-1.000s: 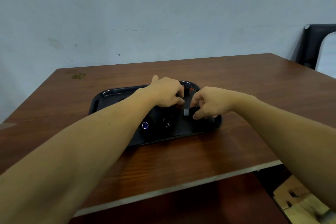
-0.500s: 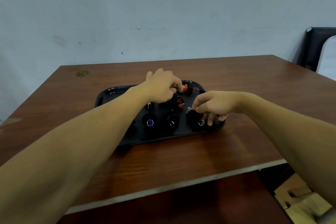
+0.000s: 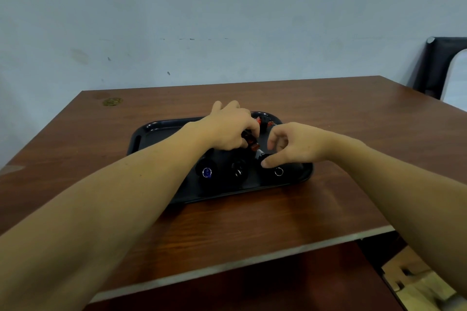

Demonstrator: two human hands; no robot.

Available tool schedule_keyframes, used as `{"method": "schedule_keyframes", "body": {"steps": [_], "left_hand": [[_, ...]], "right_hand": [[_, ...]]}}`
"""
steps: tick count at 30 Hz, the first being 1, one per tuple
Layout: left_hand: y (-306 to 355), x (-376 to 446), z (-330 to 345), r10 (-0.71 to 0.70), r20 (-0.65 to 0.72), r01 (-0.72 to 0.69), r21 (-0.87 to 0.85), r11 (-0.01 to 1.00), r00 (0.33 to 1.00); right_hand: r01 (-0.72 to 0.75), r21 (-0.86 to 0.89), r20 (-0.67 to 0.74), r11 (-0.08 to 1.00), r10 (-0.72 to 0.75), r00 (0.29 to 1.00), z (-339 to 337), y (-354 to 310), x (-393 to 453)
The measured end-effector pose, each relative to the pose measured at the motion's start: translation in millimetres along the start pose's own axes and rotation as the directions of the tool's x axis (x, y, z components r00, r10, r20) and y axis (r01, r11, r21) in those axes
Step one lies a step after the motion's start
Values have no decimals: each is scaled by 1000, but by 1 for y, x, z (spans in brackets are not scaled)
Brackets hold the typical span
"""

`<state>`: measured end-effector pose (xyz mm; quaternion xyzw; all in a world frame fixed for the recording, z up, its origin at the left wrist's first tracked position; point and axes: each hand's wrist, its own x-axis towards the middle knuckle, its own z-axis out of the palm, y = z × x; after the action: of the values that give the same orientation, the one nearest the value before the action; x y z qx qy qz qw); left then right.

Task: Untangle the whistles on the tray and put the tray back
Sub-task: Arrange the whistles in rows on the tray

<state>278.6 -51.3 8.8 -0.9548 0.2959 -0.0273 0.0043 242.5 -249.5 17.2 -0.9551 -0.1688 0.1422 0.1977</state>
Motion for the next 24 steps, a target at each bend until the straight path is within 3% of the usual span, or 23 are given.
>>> {"method": "schedule_keyframes", "body": {"steps": [5, 14, 19, 24], "left_hand": [[2, 8, 0, 38, -20, -37, 40, 998, 999], [-2, 16, 4, 56, -44, -54, 47, 997, 997], [-5, 13, 3, 49, -46, -46, 55, 997, 998], [-9, 10, 2, 30, -41, -28, 59, 998, 999]], "right_hand": [[-51, 148, 32, 988, 47, 998, 0, 5, 5], [-69, 118, 61, 991, 62, 996, 0, 10, 10], [-31, 127, -138, 991, 48, 989, -4, 17, 17], [-69, 25, -373, 997, 73, 925, -8, 32, 36]]}}
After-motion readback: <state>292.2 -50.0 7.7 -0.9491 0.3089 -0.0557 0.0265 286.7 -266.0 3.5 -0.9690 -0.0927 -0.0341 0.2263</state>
